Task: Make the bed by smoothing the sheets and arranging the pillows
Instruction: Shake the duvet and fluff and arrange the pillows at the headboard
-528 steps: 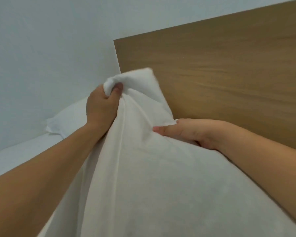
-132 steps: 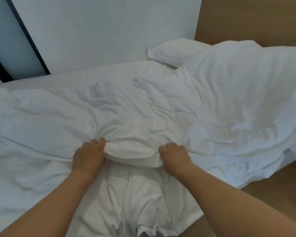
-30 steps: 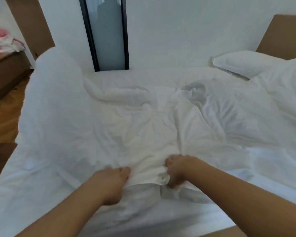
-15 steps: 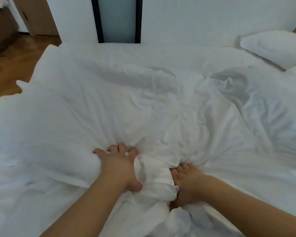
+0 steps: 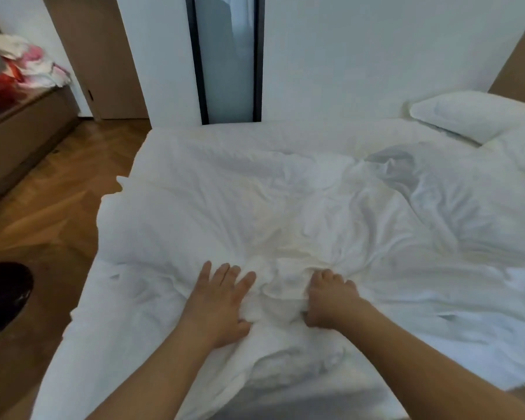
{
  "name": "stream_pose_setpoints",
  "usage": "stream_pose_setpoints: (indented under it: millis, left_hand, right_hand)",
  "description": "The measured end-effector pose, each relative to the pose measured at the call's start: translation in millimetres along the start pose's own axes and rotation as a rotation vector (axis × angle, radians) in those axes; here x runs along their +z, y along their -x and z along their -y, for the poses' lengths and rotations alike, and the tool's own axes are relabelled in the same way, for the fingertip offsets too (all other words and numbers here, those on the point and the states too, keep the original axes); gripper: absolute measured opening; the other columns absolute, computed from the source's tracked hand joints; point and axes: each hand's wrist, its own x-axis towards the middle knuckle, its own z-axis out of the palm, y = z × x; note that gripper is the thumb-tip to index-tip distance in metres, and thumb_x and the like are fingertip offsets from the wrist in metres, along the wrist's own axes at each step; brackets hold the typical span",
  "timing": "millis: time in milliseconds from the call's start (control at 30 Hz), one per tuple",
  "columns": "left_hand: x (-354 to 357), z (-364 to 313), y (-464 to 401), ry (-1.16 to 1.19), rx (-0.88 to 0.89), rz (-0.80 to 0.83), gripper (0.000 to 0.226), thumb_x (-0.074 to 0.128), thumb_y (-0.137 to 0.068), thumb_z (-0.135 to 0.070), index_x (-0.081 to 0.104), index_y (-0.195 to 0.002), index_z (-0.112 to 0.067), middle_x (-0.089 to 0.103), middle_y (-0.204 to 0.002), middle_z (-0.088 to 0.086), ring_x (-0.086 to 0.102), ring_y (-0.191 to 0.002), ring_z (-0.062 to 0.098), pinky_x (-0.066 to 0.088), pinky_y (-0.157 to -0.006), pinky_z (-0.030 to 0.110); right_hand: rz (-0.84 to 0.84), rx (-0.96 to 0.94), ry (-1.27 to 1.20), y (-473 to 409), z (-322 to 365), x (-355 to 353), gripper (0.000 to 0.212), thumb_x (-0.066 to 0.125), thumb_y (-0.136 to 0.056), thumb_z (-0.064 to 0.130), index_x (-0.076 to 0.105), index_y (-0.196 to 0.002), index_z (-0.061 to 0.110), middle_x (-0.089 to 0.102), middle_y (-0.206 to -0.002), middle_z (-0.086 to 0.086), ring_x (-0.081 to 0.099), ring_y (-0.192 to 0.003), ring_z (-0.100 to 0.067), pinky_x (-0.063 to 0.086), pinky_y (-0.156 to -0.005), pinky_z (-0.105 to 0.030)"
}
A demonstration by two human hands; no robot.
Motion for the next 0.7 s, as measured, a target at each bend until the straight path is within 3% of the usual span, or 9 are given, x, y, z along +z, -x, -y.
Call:
stream_pose_setpoints:
  millis: [133,267,367,433,500,533,600,633,700]
  left_hand:
    - [10.1,23.3,28.0,0.005,-0.150,-0.070,0.081,0.040,-0.090,-0.040,-0.010,-0.153,-0.032,-0.007,-0.162,0.006,-0.014,-0.148,0.025,-0.013,-0.113,0.059]
    - [18.4,59.6,16.7,0.085,-0.277,-0.218,0.089,0.047,-0.086,-0.047,-0.010,-0.153,-0.032,-0.011,-0.161,0.010,-0.015,-0.147,0.032,0.000,-0.114,0.063]
    - [23.8,94.6,-0.3,0.156,-0.397,-0.257,0.093,0.051,-0.081,-0.056,-0.002,-0.153,-0.030,-0.001,-0.159,0.013,-0.004,-0.146,0.037,0.007,-0.112,0.065]
    - [22.7,119.3,-11.5,0.217,-0.477,-0.225,0.092,0.057,-0.079,-0.056,0.007,-0.151,-0.030,0.006,-0.157,0.011,0.002,-0.146,0.036,0.007,-0.112,0.064]
    - [5.5,135.4,-19.8,0.253,-0.475,-0.269,0.067,0.057,-0.085,-0.038,0.028,-0.145,-0.025,0.030,-0.150,0.011,0.024,-0.140,0.035,0.014,-0.113,0.062]
    - [-9.0,138.4,-23.0,0.263,-0.447,-0.341,0.054,0.054,-0.087,-0.026,0.040,-0.138,-0.021,0.045,-0.139,0.012,0.039,-0.130,0.036,0.024,-0.110,0.059]
    - [-50.9,134.7,-18.4,0.272,-0.362,-0.515,0.042,0.054,-0.085,-0.011,0.053,-0.126,-0.012,0.059,-0.113,0.014,0.055,-0.102,0.038,0.045,-0.084,0.045]
    - [-75.7,129.3,-11.2,0.260,-0.313,-0.588,0.040,0.055,-0.083,-0.010,0.054,-0.123,-0.011,0.060,-0.105,0.014,0.057,-0.093,0.036,0.044,-0.070,0.038]
    - [-125.9,109.9,9.2,0.246,-0.184,-0.602,0.039,0.054,-0.085,-0.013,0.052,-0.124,-0.016,0.061,-0.099,0.011,0.058,-0.086,0.030,0.041,-0.065,0.034]
  right_hand:
    - [-0.321,-0.103,-0.090,32.1,43.8,4.8,0.074,0.059,-0.079,0.044,0.027,-0.138,0.013,0.038,-0.128,-0.009,0.044,-0.111,-0.029,0.037,-0.092,-0.039]
    - [-0.421,-0.170,0.055,13.4,71.9,21.1,0.078,0.061,-0.076,0.036,0.030,-0.143,0.015,0.037,-0.136,-0.013,0.041,-0.121,-0.035,0.030,-0.104,-0.046]
    - [-0.463,-0.118,0.068,-2.6,72.7,24.1,0.064,0.071,-0.068,0.041,0.053,-0.126,0.020,0.056,-0.117,-0.010,0.058,-0.101,-0.034,0.043,-0.087,-0.049]
    - [-0.443,-0.100,0.081,-5.0,74.7,17.3,0.037,0.058,-0.083,0.032,0.053,-0.117,0.019,0.059,-0.105,-0.006,0.060,-0.093,-0.031,0.042,-0.082,-0.043]
    - [-0.430,-0.132,0.072,-4.9,74.1,3.9,0.027,0.045,-0.090,0.019,0.049,-0.116,0.019,0.060,-0.100,-0.003,0.060,-0.091,-0.029,0.038,-0.074,-0.036]
    - [-0.453,-0.140,0.062,-4.1,70.2,-6.2,0.027,0.043,-0.089,0.015,0.048,-0.115,0.021,0.060,-0.097,-0.002,0.061,-0.088,-0.028,0.036,-0.068,-0.033]
    - [-0.503,-0.151,0.056,-2.1,55.4,-27.6,0.023,0.043,-0.089,0.017,0.049,-0.111,0.022,0.062,-0.089,-0.001,0.062,-0.081,-0.027,0.036,-0.061,-0.031]
    - [-0.533,-0.154,0.064,0.4,44.8,-37.8,0.020,0.044,-0.090,0.020,0.049,-0.110,0.021,0.062,-0.087,-0.002,0.063,-0.079,-0.028,0.037,-0.059,-0.030]
    - [-0.590,-0.120,0.081,8.4,15.3,-54.7,0.019,0.047,-0.090,0.022,0.052,-0.108,0.020,0.063,-0.085,-0.004,0.063,-0.079,-0.030,0.041,-0.058,-0.031]
